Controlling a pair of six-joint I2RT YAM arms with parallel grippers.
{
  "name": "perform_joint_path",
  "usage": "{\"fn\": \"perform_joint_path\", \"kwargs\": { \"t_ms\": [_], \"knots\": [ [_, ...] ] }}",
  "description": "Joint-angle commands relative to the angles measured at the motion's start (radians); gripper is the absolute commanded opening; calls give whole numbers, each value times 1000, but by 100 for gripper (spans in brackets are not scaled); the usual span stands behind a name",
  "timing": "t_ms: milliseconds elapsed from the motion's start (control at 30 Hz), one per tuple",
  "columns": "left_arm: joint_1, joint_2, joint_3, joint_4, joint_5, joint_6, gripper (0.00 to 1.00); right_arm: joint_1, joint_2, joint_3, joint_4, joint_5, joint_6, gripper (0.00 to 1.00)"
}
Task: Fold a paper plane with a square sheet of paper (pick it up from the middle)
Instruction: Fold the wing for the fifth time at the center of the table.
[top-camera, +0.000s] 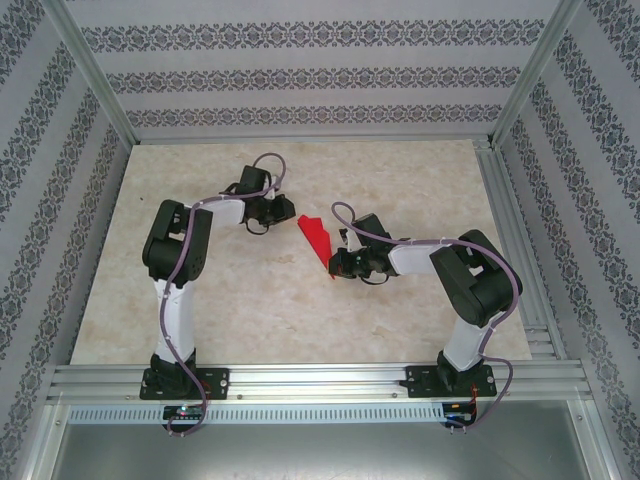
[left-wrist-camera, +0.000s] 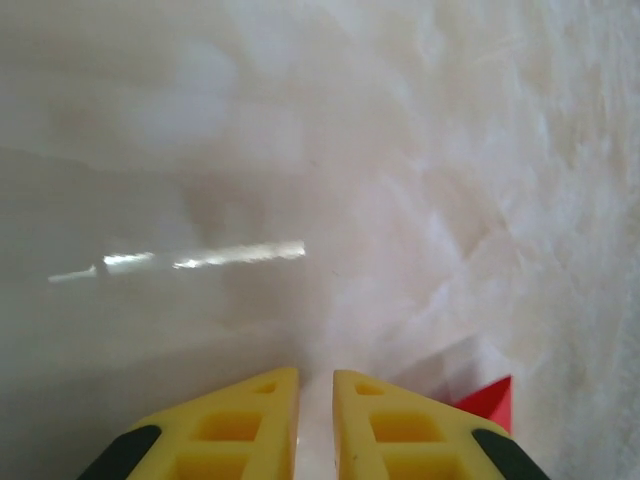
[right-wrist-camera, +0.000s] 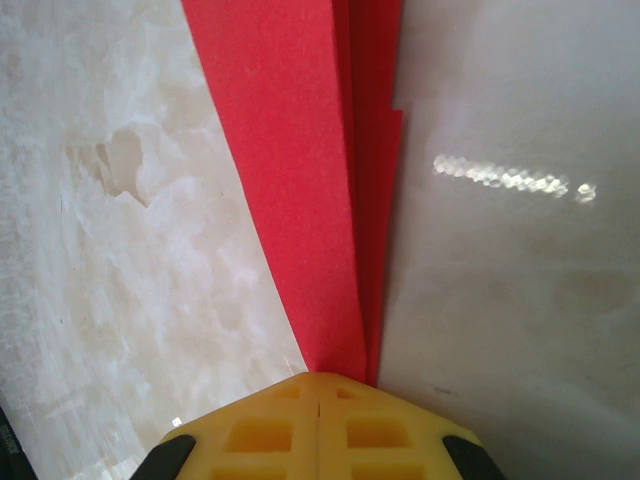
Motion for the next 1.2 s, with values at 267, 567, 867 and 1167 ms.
{"fn": "perform_joint_path", "kwargs": {
  "t_ms": [267,567,867,1167],
  "knots": [
    [-28,-271,-173,33,-58,15,20,31,106,-86,-225,114,-14,0],
    [-186,-329,-311,86,2,-61,17,30,109,-85,-224,113,-15,0],
    [-305,-216,-272,112,17,-115,14,31,110,-87,-218,113,-13,0],
    [-321,-141,-204,27,-18,-116,15,31,116,-93,-217,120,-12,0]
  ]
}}
